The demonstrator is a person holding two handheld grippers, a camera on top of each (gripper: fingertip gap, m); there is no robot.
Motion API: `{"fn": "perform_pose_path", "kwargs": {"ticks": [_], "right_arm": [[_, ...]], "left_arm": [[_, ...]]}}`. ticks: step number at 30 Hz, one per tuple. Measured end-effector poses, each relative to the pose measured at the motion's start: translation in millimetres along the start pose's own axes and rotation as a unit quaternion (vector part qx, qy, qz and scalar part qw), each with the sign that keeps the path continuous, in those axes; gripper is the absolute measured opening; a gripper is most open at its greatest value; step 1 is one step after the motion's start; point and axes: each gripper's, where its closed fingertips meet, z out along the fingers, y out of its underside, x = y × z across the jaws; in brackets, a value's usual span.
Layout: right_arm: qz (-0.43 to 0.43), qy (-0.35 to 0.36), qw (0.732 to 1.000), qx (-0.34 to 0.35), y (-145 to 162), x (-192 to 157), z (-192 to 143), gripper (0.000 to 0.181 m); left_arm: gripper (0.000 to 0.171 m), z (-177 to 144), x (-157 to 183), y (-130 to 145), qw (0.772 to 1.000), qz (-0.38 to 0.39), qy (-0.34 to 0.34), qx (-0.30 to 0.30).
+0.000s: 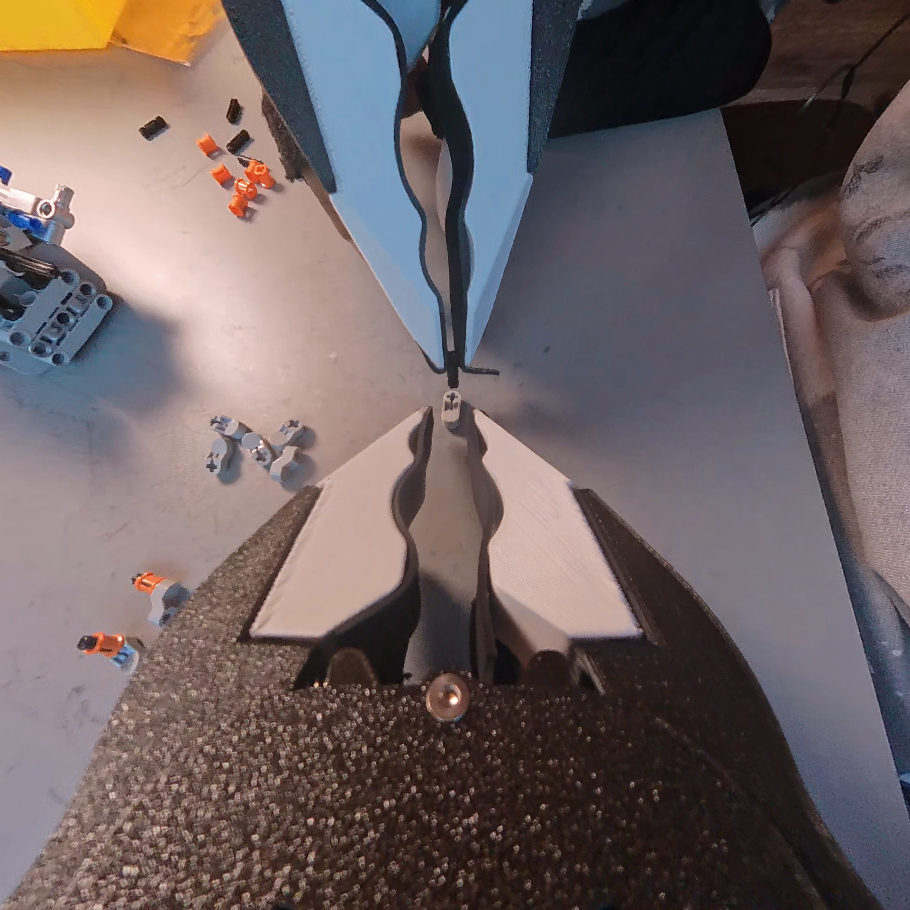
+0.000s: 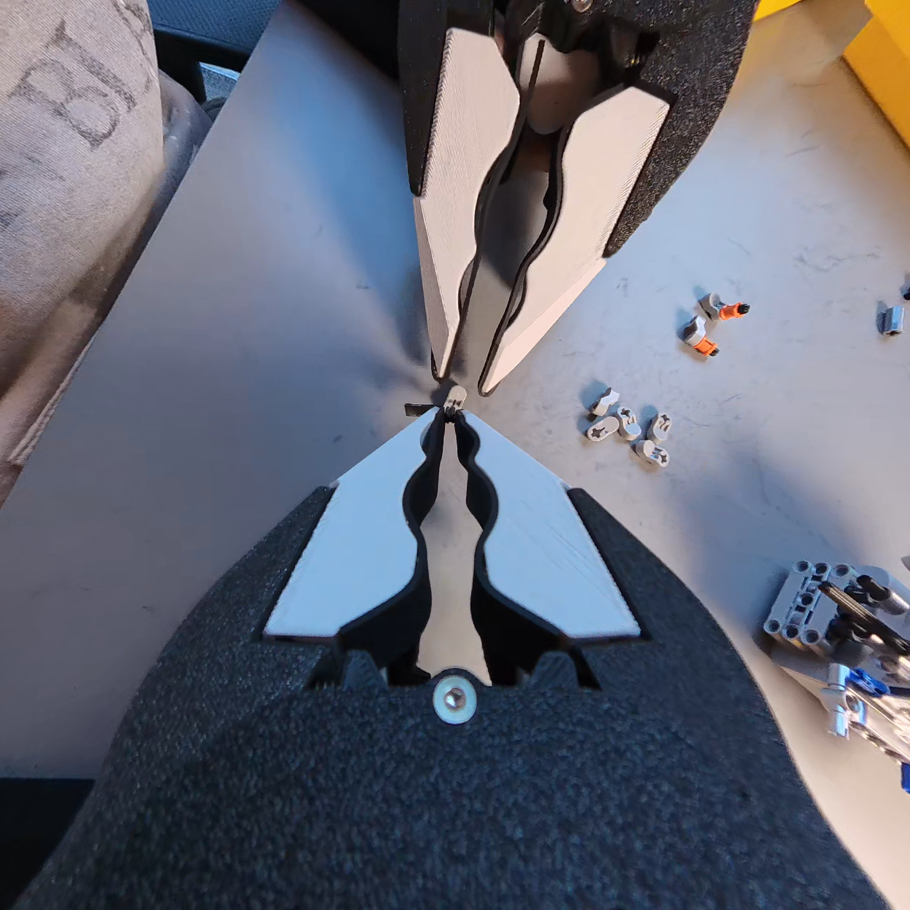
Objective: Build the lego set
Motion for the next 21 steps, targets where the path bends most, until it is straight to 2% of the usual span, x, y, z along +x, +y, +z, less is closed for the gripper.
{"fn": "perform_pose_path", "kwargs": {"ticks": [6, 21], "right_arm": [[-0.01, -0.001, 1.0, -0.019, 3.8, -0.3, 5.0, 0.003], [-0.051, 0.014, 0.996, -0.066, 4.8, -0.7, 6.8, 0.002]], "left_arm": [[0.007, 6.7, -2.0, 5.4, 1.0, 0.007, -0.002, -0.023], [0.004, 8.3, -1.8, 5.0, 1.0, -0.004, 0.015, -0.024]]}}
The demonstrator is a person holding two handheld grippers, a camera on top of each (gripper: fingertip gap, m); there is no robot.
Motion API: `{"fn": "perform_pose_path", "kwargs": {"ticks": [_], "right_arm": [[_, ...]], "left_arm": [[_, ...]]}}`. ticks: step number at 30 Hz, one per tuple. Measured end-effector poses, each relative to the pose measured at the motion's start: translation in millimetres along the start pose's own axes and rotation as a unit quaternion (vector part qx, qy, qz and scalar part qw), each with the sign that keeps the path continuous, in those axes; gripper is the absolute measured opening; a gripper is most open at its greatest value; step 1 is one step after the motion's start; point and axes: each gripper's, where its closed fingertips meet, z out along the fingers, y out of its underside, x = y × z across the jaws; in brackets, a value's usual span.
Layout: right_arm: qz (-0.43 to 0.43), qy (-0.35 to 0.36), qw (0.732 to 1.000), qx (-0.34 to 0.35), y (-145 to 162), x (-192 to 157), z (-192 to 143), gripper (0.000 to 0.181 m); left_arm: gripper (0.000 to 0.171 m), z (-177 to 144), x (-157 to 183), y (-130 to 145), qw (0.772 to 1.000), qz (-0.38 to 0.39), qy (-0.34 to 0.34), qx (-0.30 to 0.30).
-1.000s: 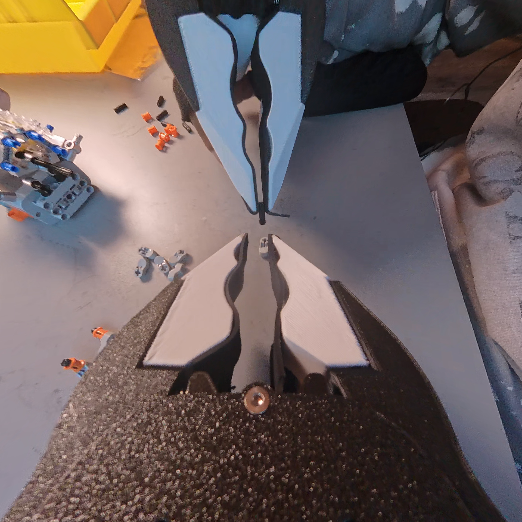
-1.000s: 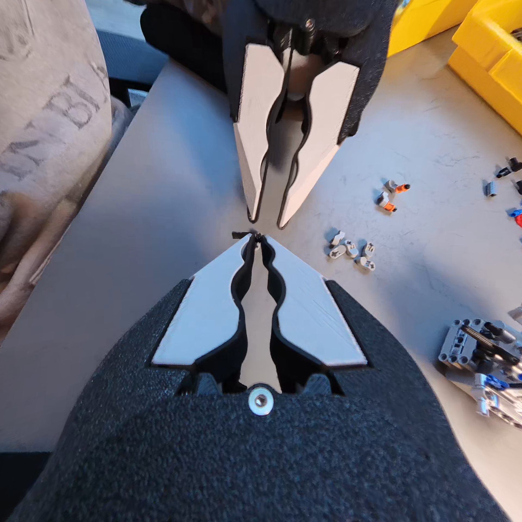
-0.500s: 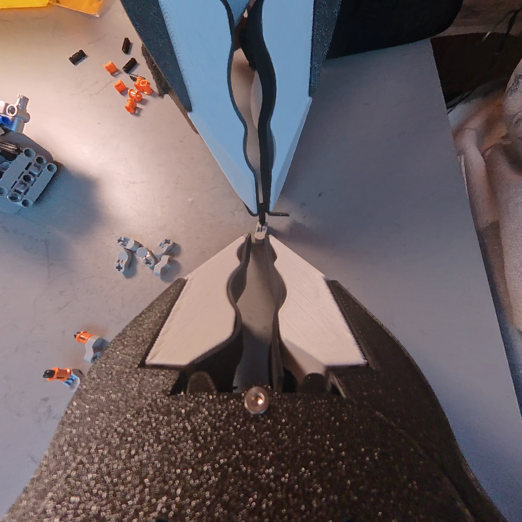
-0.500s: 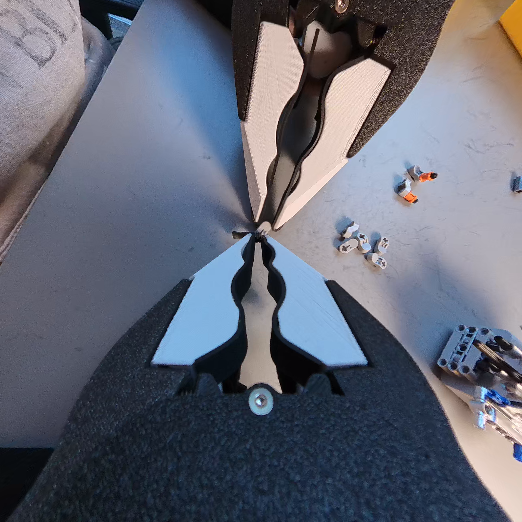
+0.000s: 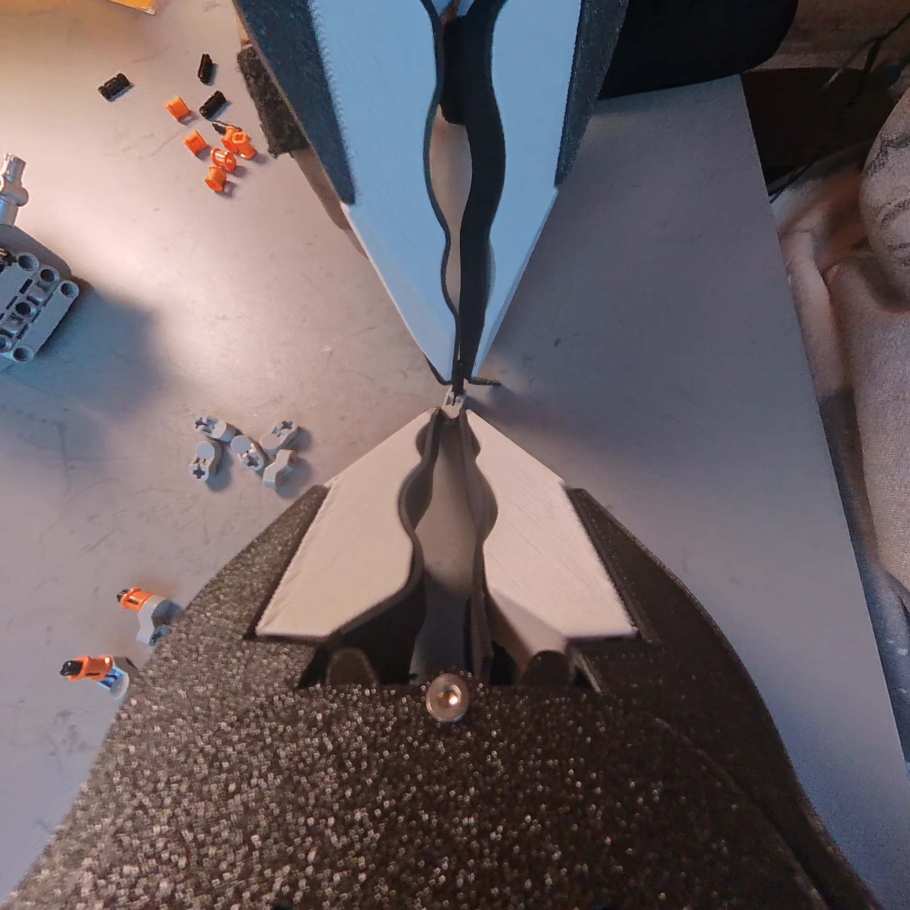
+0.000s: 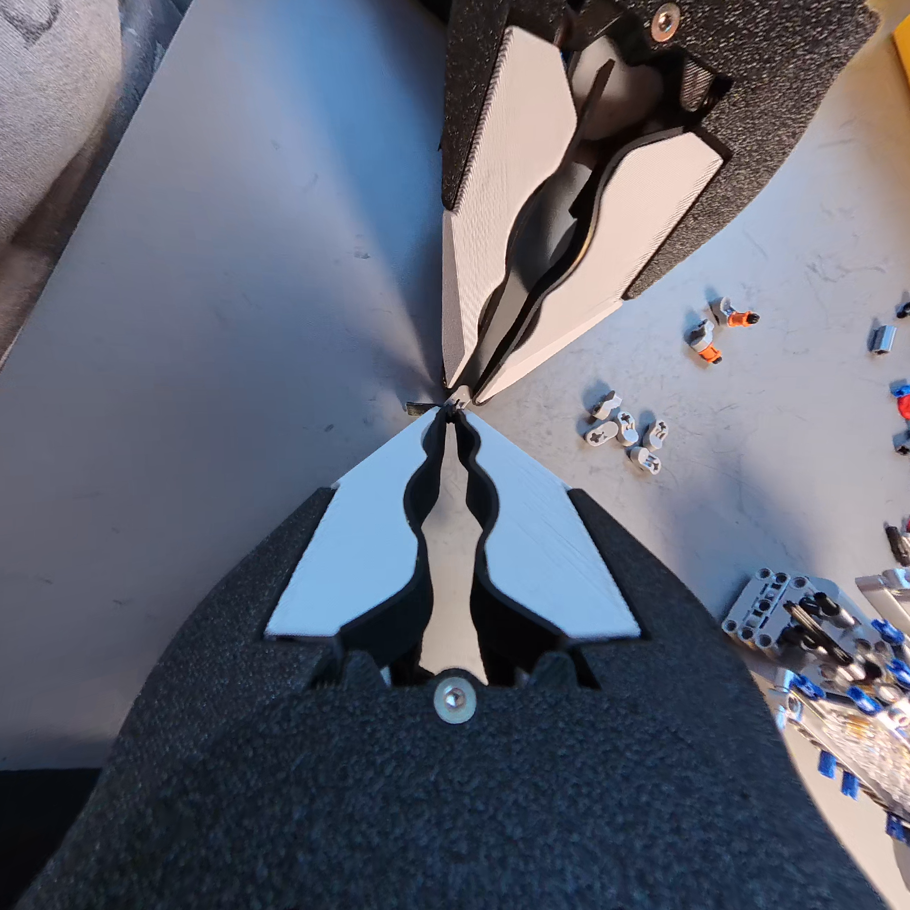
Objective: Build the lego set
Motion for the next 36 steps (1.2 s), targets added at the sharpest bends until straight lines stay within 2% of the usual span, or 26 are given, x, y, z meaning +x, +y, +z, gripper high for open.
{"fn": "perform_pose_path", "kwargs": {"ticks": [8, 19, 25, 27, 36], "right_arm": [[-0.023, -0.001, 0.998, -0.053, 2, -2, 5, 0.002], [-0.024, -0.004, 0.997, -0.071, 2, -2, 5, 0.002], [0.007, 0.007, 1.0, -0.018, 2, 0, 5, 0.004], [0.015, 0.016, 1.0, -0.014, 3, 4, 5, 0.012], [0.047, 0.0, 0.998, 0.033, -4, 0, -11, 0.011]], "left_arm": [[0.004, 0, 0, 0, 1.0, -0.005, -0.001, -0.001], [0.004, 1, 0, -1, 1.0, -0.007, -0.003, 0.001], [0.005, 1, 0, -1, 1.0, -0.004, -0.009, 0.0], [0.005, 1, 0, -1, 1.0, -0.004, -0.009, 0.0], [0.005, 1, 0, -1, 1.0, 0.0, -0.014, 0.001]]}}
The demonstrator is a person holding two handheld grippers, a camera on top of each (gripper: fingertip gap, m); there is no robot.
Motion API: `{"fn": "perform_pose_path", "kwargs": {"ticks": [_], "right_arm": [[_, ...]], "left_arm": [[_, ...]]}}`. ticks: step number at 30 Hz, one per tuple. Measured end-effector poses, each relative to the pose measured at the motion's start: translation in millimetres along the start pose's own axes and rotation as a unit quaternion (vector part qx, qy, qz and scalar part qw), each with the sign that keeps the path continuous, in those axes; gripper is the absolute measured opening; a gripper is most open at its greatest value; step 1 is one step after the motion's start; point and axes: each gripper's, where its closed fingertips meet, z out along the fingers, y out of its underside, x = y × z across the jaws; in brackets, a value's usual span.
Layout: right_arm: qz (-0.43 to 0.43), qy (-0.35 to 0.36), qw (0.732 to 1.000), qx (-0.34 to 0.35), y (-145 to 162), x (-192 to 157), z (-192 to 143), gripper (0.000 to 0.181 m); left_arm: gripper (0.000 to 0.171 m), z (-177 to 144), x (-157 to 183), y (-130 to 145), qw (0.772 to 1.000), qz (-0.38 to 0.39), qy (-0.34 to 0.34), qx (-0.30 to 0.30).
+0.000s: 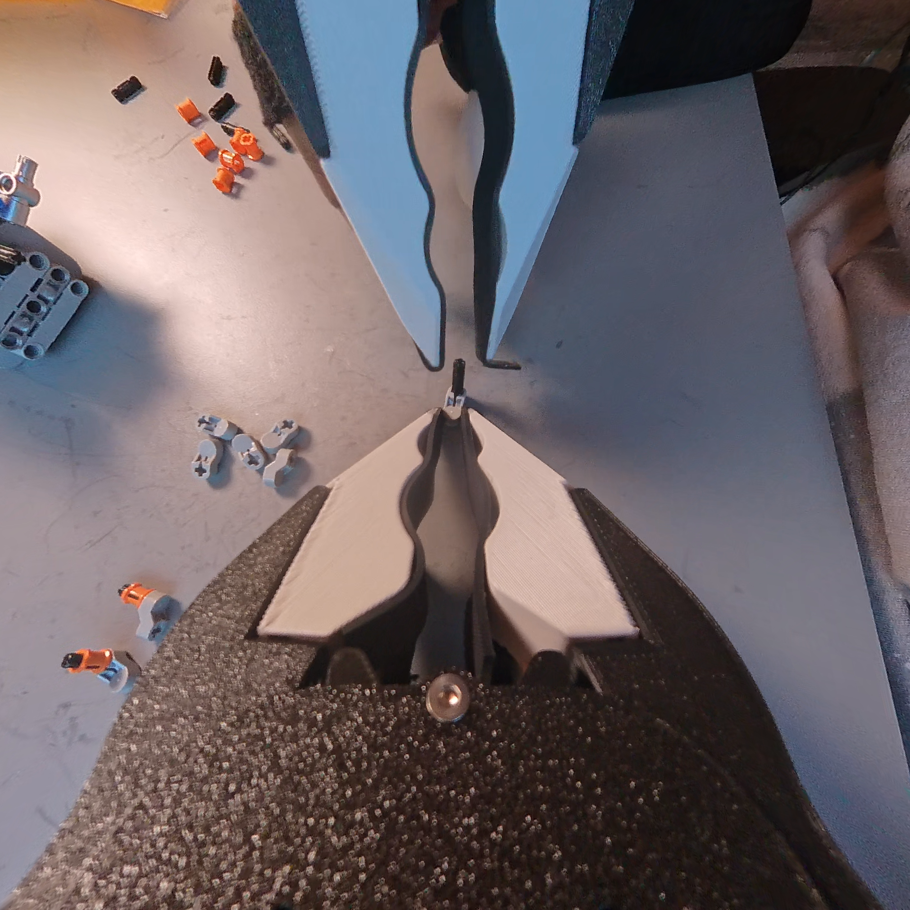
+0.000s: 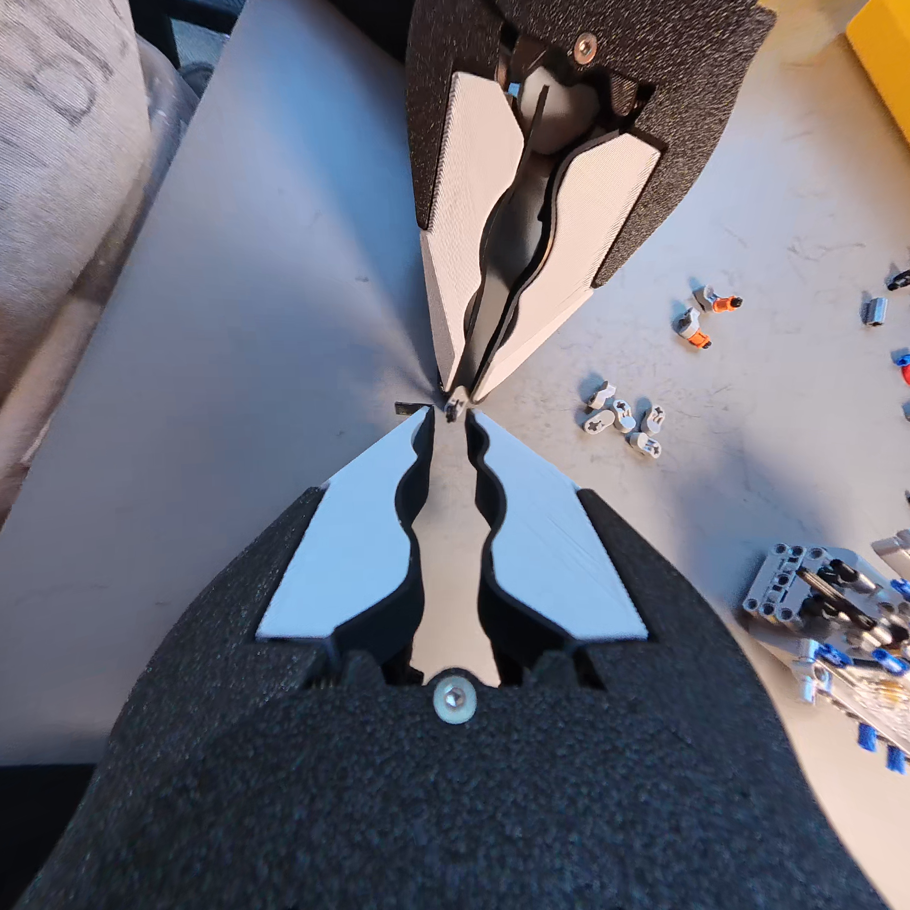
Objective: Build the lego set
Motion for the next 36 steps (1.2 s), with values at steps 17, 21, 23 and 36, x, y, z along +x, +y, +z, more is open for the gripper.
{"fn": "perform_pose_path", "kwargs": {"ticks": [17, 21, 23, 36], "right_arm": [[-0.013, 0.022, 0.999, -0.044, 4.3, 2.7, 3.4, 0.0], [-0.018, 0.023, 0.998, -0.05, 4.1, 2.7, 3.8, 0.0], [-0.018, 0.024, 0.998, -0.052, 4.4, 2.6, 3.8, 0.0], [-0.037, 0.042, 0.996, -0.074, 5.2, 0.3, 4.0, 0.0]], "left_arm": [[0.005, -0.4, 0.4, 0.0, 1.0, -0.002, -0.002, 0.001], [0.005, -0.3, 0.8, 0.0, 1.0, -0.003, -0.001, 0.002], [0.004, -0.3, 0.8, 0.0, 1.0, -0.005, -0.002, 0.002], [0.004, -0.5, 1.5, -0.2, 0.999, -0.045, -0.012, -0.002]]}}
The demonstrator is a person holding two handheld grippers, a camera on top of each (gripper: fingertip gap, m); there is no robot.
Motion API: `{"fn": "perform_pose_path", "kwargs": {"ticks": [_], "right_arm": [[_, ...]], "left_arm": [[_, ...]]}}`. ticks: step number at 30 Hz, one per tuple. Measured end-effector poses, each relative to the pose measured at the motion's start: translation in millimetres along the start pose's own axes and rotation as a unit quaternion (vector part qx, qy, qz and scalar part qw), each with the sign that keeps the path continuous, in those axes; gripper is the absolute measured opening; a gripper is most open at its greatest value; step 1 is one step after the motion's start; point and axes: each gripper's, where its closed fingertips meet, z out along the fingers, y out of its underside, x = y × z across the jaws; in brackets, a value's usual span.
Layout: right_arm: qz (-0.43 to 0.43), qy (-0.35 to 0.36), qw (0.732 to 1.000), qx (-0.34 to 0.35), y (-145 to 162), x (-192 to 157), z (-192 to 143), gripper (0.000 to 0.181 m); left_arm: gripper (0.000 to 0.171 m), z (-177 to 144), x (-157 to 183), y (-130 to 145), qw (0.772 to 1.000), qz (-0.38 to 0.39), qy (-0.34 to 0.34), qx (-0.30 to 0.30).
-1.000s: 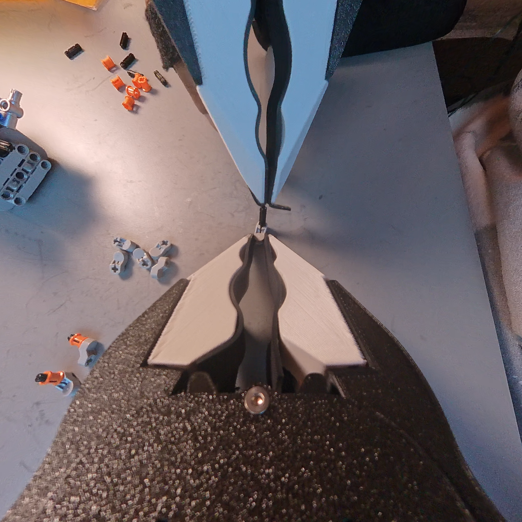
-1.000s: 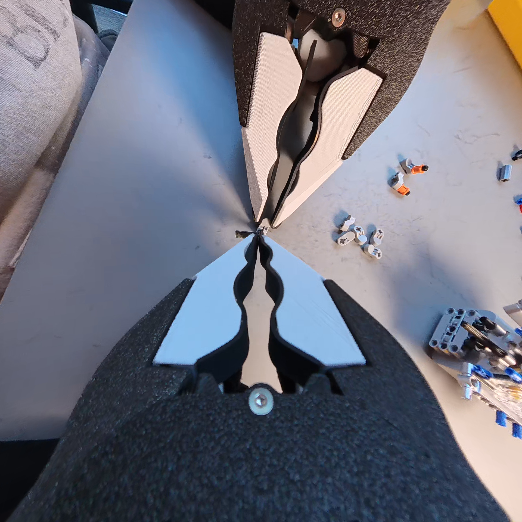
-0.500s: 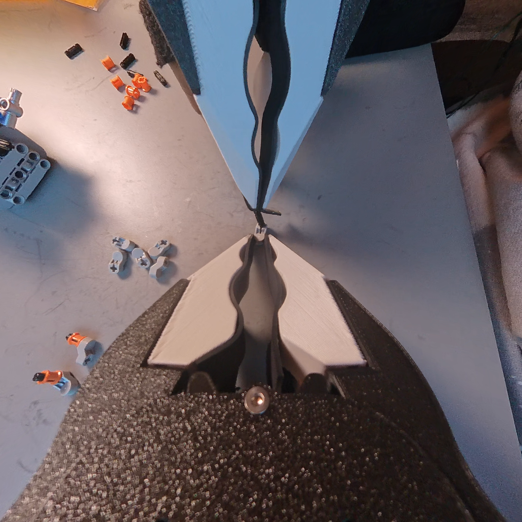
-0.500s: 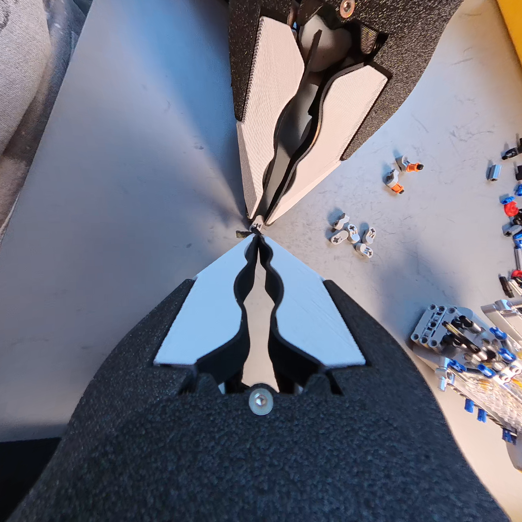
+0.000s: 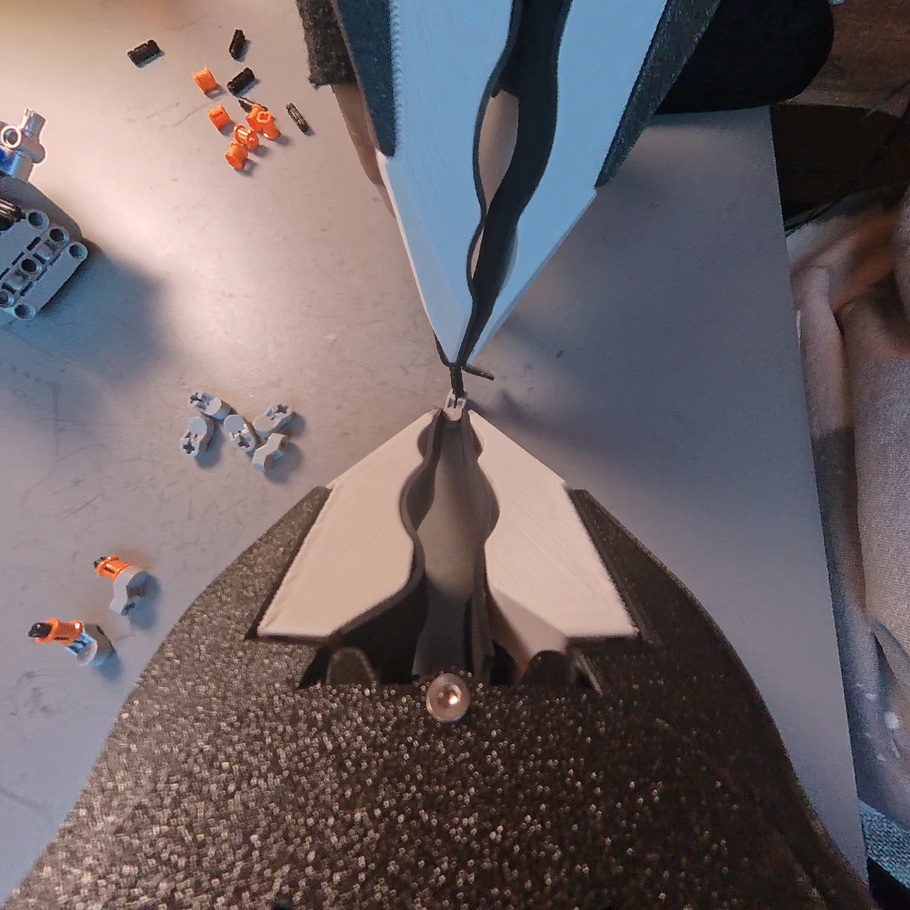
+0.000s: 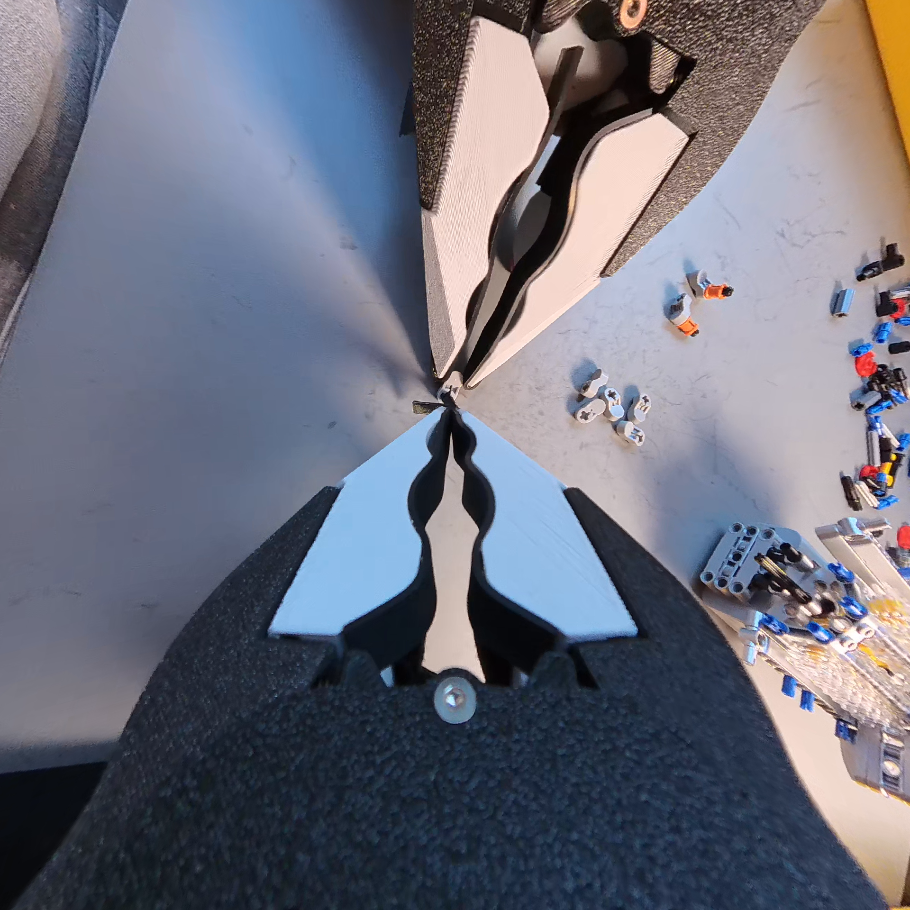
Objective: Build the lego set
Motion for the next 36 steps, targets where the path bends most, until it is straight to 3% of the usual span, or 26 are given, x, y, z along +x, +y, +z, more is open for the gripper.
{"fn": "perform_pose_path", "kwargs": {"ticks": [28, 32, 36], "right_arm": [[-0.035, 0.019, 0.997, -0.064, -1, 1, 3, 0.0], [0.006, 0.034, 0.999, -0.003, 0, 6, 3, 0.0], [0.106, 0.066, 0.983, 0.134, -17, 32, -29, 0.015]], "left_arm": [[0.003, 1, 0, -1, 1.0, -0.016, -0.01, -0.003], [0.004, 1, 0, -1, 1.0, -0.013, -0.011, -0.004], [0.005, 1, -2, -1, 1.0, -0.015, -0.014, -0.002]]}}
